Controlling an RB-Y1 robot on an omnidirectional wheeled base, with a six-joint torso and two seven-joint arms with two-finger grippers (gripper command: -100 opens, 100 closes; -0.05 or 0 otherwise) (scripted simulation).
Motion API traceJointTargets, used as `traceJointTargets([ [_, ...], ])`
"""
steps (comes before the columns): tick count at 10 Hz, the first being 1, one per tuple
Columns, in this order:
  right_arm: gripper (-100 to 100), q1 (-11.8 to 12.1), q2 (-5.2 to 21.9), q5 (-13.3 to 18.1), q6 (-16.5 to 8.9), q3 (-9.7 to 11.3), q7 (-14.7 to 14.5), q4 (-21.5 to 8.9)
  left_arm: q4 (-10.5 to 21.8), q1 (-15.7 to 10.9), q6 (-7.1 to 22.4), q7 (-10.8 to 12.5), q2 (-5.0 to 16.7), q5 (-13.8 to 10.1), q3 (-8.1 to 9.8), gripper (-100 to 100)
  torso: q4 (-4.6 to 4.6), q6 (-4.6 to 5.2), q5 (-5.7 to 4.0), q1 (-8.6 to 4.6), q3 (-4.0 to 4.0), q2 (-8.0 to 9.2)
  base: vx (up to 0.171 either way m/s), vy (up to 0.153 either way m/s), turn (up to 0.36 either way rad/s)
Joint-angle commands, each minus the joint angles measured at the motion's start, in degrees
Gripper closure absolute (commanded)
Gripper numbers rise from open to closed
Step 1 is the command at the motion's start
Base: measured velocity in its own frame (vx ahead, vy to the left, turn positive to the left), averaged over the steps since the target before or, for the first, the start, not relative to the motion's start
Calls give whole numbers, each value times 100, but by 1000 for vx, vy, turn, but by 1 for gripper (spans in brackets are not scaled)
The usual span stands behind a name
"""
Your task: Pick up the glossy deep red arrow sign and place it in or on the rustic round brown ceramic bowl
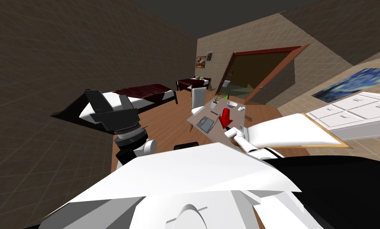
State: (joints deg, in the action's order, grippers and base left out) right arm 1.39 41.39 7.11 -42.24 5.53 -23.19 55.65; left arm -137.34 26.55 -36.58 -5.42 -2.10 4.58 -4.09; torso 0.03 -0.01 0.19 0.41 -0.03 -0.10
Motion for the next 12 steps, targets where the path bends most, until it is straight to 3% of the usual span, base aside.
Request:
traceJointTargets([
  [1,100,31,125,-53,-60,-2,-100,175,0,0,0,0,0,0,0,0,0,0,0,0,0,0,-21,43,-37],
  [6,100,-37,571,-274,-308,17,-505,728,0,0,0,0,0,0,0,0,3,4,3,-5,5,8,-26,52,-88],
  [12,100,-63,664,-600,-873,-22,-660,1218,0,0,0,0,1,0,1,0,10,8,-7,-57,17,24,-52,-50,-5],
])
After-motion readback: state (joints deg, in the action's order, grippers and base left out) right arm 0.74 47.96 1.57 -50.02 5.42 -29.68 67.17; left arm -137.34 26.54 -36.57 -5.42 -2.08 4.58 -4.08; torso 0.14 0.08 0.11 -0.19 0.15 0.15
